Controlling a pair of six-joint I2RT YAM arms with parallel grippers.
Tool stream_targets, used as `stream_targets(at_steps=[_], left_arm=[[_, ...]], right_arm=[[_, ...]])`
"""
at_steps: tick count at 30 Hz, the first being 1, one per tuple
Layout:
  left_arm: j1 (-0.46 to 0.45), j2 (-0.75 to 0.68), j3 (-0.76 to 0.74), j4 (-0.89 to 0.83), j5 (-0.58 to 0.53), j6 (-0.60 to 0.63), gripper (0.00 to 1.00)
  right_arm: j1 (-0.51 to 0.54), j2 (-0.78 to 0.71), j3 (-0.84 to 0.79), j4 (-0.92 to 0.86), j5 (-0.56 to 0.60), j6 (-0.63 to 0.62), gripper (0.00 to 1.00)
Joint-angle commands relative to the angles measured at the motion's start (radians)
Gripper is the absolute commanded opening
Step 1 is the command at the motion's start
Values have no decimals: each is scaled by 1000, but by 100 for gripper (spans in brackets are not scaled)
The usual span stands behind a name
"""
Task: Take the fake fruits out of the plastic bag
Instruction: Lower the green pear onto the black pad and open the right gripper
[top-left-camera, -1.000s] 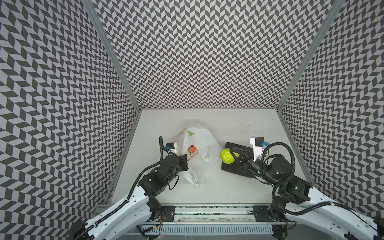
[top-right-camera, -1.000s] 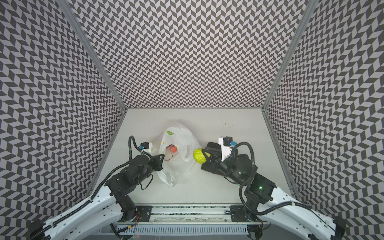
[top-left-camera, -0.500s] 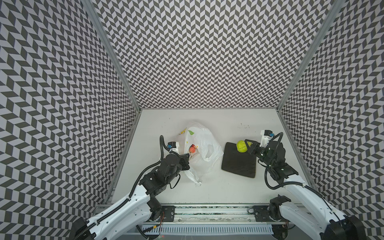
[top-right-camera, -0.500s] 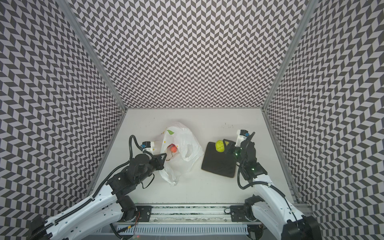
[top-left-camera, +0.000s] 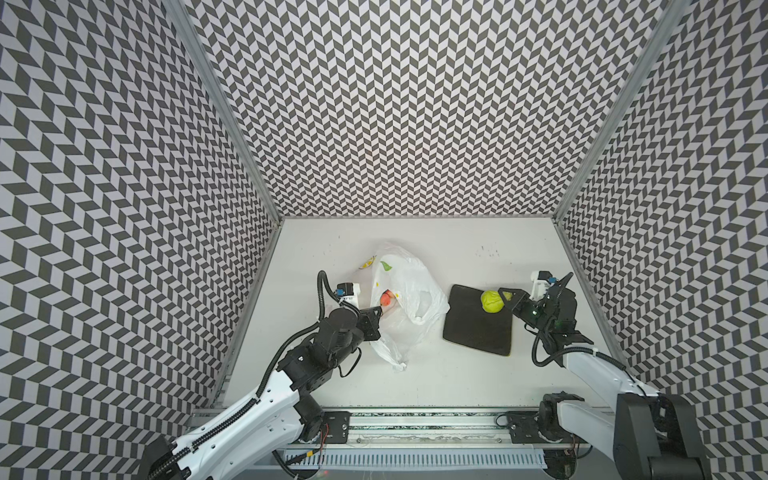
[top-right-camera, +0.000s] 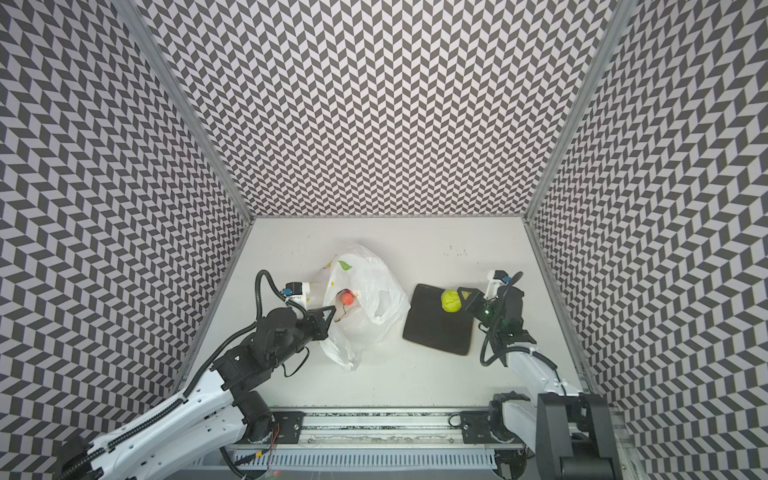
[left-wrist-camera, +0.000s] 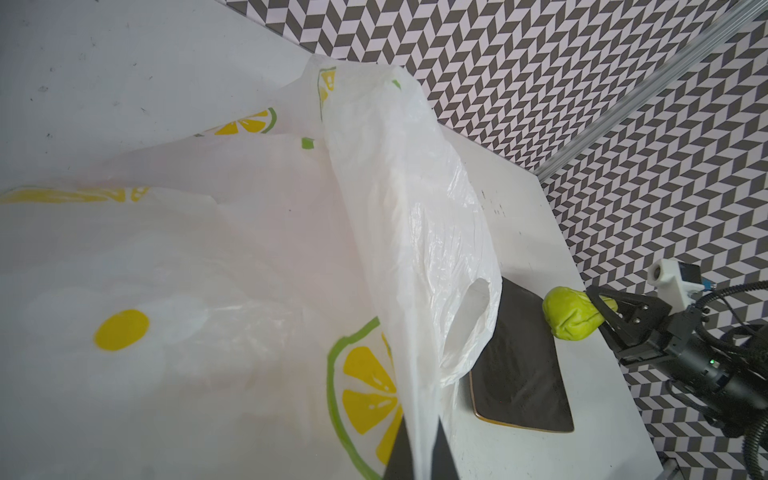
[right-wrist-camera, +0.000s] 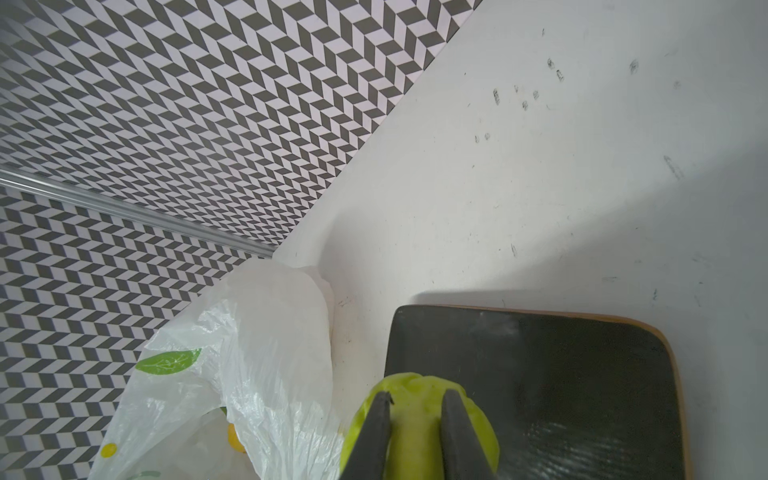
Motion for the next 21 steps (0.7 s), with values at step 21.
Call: stream_targets(at_steps=[21], left_arm=[[6, 32, 27, 10, -24, 25, 0]], right_arm=[[-171, 175, -57, 192, -95, 4, 15]])
